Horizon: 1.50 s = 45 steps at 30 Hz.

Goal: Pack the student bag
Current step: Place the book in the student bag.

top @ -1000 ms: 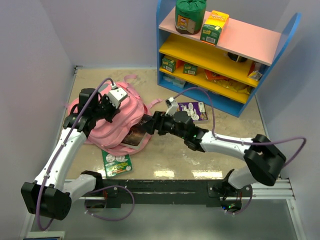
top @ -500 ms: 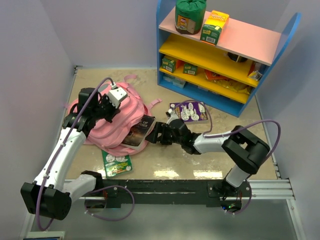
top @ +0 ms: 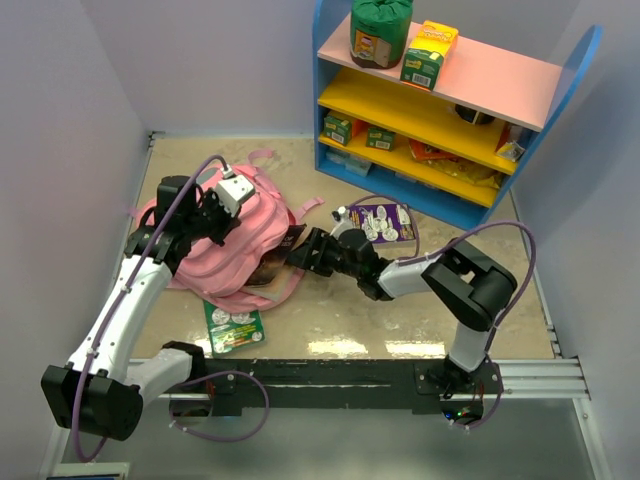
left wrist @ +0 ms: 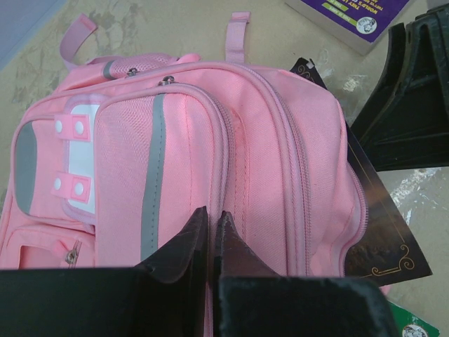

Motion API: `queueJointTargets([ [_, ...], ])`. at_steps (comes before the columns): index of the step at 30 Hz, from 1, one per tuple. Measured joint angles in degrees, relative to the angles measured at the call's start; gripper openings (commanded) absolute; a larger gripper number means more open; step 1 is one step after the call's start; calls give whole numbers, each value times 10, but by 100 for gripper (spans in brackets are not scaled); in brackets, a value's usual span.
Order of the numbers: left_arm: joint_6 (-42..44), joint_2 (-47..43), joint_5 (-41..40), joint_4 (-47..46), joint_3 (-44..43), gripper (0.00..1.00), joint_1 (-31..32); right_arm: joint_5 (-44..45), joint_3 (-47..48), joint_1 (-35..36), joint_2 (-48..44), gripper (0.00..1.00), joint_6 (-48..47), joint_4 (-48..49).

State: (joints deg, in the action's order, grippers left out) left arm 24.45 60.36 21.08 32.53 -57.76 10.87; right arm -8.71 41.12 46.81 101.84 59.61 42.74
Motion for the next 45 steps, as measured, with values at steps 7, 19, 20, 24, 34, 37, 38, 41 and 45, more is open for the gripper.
queueJointTargets([
  [7,1,-1,0,2,0,0,0,-15,-17,-4,39,71,47,77],
  [19,1,-1,2,2,0,0,0,-12,-121,-4,98,72,173,282],
  [20,1,-1,2,3,0,0,0,-9,-123,-4,106,73,185,290],
  [24,1,-1,2,4,0,0,0,4,-127,-6,134,74,229,320],
  [34,1,-1,7,10,0,0,0,17,-135,-7,94,73,223,317],
  [37,1,-1,9,10,0,0,0,17,-133,-7,66,73,211,319],
  [38,1,-1,10,11,0,0,0,17,-129,-7,60,73,206,320],
  [41,1,-1,10,11,0,0,0,17,-99,-7,58,73,193,321],
  [45,1,-2,10,11,0,0,0,15,-73,-9,58,73,184,321],
])
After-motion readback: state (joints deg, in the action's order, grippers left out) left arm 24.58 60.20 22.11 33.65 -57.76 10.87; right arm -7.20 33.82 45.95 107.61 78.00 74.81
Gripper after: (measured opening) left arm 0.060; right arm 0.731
